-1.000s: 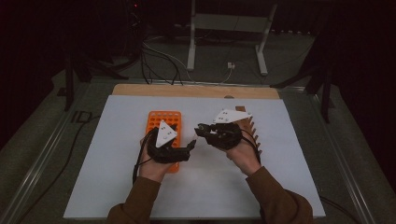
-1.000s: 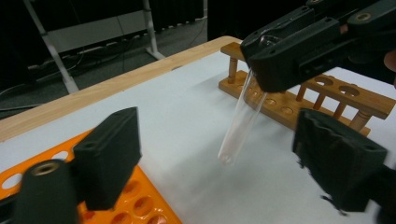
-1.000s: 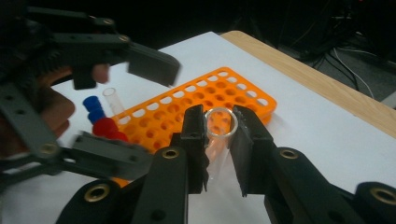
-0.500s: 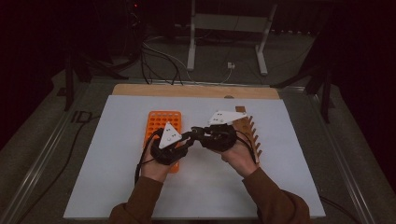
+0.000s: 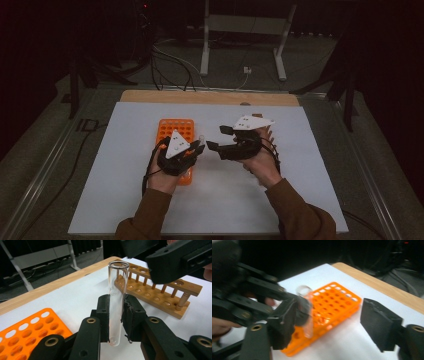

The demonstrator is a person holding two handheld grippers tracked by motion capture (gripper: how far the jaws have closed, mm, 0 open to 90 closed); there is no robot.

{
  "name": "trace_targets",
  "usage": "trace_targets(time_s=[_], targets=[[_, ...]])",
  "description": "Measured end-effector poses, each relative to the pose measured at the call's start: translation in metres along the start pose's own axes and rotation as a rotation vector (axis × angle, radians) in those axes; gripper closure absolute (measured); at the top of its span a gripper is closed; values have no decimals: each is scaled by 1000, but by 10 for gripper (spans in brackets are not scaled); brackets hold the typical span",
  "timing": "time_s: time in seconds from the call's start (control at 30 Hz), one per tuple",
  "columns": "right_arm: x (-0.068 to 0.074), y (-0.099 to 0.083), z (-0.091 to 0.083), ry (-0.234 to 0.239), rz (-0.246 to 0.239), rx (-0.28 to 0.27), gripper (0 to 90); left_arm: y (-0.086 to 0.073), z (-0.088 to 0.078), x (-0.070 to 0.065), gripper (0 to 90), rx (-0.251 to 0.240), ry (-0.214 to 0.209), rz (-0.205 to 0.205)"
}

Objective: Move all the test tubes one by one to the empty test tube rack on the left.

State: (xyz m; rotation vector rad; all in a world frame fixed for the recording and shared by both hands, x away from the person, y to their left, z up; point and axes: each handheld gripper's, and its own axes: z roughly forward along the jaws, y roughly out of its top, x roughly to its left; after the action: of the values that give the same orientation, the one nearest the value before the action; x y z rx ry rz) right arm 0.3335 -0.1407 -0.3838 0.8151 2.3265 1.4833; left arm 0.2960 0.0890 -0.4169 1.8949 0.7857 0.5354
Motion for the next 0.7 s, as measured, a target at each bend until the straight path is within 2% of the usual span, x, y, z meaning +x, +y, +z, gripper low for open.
trace_targets(time_s=[0.07,0.17,0.33,0.43,0.7], targets=[[-4,-3,-1,-52,-8,14,196,0,-2,2,767,-3,2,-7],[-11,-10,-1,-91,12,22,153,-2,-7,6,767,-9,6,-19],[-20,-18,-5,-127,38,17,86,-4,-18,14,767,-25,10,-49],[-24,-23,-9,-141,36,15,29,-6,-24,18,767,-34,18,-63],[-35,-32,-22,-176,56,-2,0,-9,-39,26,767,-45,41,-76]])
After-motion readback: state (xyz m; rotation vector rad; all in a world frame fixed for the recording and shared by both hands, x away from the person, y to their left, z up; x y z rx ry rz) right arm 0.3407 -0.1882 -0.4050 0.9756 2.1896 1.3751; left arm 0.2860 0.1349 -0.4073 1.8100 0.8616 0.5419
